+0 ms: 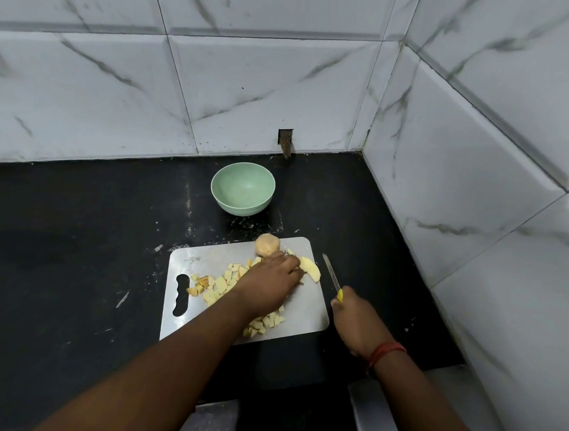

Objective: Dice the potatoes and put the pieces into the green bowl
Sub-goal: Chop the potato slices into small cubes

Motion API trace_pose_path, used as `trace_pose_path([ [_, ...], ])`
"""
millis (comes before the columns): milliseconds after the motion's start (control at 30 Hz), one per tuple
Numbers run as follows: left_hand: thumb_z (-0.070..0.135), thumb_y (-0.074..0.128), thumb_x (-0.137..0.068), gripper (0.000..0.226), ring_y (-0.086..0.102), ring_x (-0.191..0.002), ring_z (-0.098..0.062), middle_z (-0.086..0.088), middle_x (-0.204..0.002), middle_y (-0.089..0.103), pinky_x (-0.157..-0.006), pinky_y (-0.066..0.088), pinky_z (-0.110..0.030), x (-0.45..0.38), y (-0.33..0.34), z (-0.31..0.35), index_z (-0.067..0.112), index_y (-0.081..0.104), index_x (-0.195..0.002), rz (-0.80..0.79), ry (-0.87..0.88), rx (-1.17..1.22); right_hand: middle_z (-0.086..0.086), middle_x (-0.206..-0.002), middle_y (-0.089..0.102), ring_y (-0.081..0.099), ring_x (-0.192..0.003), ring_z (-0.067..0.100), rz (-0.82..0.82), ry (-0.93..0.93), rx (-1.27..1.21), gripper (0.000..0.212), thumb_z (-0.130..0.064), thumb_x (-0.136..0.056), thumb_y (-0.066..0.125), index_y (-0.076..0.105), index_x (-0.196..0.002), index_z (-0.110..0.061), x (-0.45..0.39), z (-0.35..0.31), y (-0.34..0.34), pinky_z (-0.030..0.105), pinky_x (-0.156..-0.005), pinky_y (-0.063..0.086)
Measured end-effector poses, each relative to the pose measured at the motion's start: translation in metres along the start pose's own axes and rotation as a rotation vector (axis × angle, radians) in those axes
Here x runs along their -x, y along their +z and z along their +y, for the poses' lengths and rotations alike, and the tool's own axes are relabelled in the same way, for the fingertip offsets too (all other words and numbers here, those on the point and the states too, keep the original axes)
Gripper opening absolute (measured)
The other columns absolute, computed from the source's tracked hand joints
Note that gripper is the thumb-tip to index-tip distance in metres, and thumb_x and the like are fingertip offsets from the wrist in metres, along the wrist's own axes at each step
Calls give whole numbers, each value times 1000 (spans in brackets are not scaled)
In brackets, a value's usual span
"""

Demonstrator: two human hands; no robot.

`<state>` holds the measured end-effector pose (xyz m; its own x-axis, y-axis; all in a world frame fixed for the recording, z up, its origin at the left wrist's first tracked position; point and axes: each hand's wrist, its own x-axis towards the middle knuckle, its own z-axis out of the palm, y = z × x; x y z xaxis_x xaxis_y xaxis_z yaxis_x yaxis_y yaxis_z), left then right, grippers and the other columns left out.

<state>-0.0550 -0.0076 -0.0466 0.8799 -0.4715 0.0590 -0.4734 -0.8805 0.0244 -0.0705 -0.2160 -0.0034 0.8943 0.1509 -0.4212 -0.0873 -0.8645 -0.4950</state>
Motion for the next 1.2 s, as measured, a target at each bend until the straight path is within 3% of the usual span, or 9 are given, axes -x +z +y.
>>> trace_pose_path([
  [100, 13, 51, -96, 28, 53, -111, -32, -10, -113, 57, -110, 42, -48, -9, 1, -4, 10, 64, -121, -25, 19, 1, 12, -95, 60, 58, -83, 28, 126, -44, -27, 11, -20, -101, 40, 45, -98, -11, -19, -15, 1, 31, -67, 39],
  [200, 14, 51, -96, 20, 55, -104, -33, -11, -106, 58, -111, 39, -48, -16, -4, -4, 10, 64, -111, -32, 27, 0, 11, -104, 60, 59, -90, 29, 182, -84, 33, 4, -12, -95, 47, 50, -98, -13, -44, -24, 6, 32, -71, 43],
  [300, 14, 47, -97, 22, 54, -103, -33, -11, -106, 58, -110, 37, -45, -18, -5, -3, 10, 64, -111, -22, 17, -46, 9, -112, 56, 59, -95, 31, 177, -76, 62, 14, -18, -92, 58, 52, -104, -13, -58, -27, 13, 33, -76, 45],
  [433, 9, 54, -92, 15, 56, -93, -33, -12, -98, 61, -96, 43, -43, -16, -6, 1, 9, 66, -101, -36, -22, -57, 9, -115, 55, 59, -100, 31, 195, -88, 95, 23, -21, -91, 61, 54, -109, -11, -68, -33, 16, 34, -78, 46],
  [567, 10, 67, -82, 6, 60, -76, -34, -13, -84, 61, -75, 49, -41, -18, -3, 7, 8, 65, -87, -14, 0, -19, 12, -109, 56, 59, -95, 33, 228, -106, 109, 18, -9, -87, 50, 57, -104, -10, -78, -41, 13, 36, -75, 48],
  [733, 17, 52, -96, 21, 56, -97, -34, -14, -105, 59, -84, 44, -46, -15, -1, 18, 6, 62, -110, -23, -106, 27, 13, -104, 59, 59, -94, 31, 188, -179, 15, 24, -3, -82, 52, 64, -102, -9, -92, -45, 9, 33, -80, 49],
  [933, 8, 66, -83, 8, 59, -78, -30, -10, -87, 60, -61, 46, -38, -7, 6, 22, 10, 67, -91, 59, -92, 118, 4, -102, 61, 59, -88, 20, 286, -177, -112, 16, -6, -90, 54, 65, -98, -14, -84, -26, 10, 31, -80, 51],
  [1133, 26, 41, -91, 38, 60, -80, -26, -6, -95, 62, -75, 51, -36, 7, 13, 26, 14, 75, -103, 171, -31, 34, -1, -101, 59, 58, -89, 15, 309, -139, -206, 15, -9, -93, 53, 65, -96, -18, -60, -9, 18, 30, -81, 51],
  [1200, 30, 42, -92, 42, 60, -85, -25, -5, -102, 62, -81, 52, -35, 15, 15, 31, 15, 73, -114, 187, -43, 18, -2, -102, 59, 58, -91, 15, 294, -120, -202, 15, -10, -94, 53, 64, -97, -19, -55, -6, 21, 29, -82, 50],
])
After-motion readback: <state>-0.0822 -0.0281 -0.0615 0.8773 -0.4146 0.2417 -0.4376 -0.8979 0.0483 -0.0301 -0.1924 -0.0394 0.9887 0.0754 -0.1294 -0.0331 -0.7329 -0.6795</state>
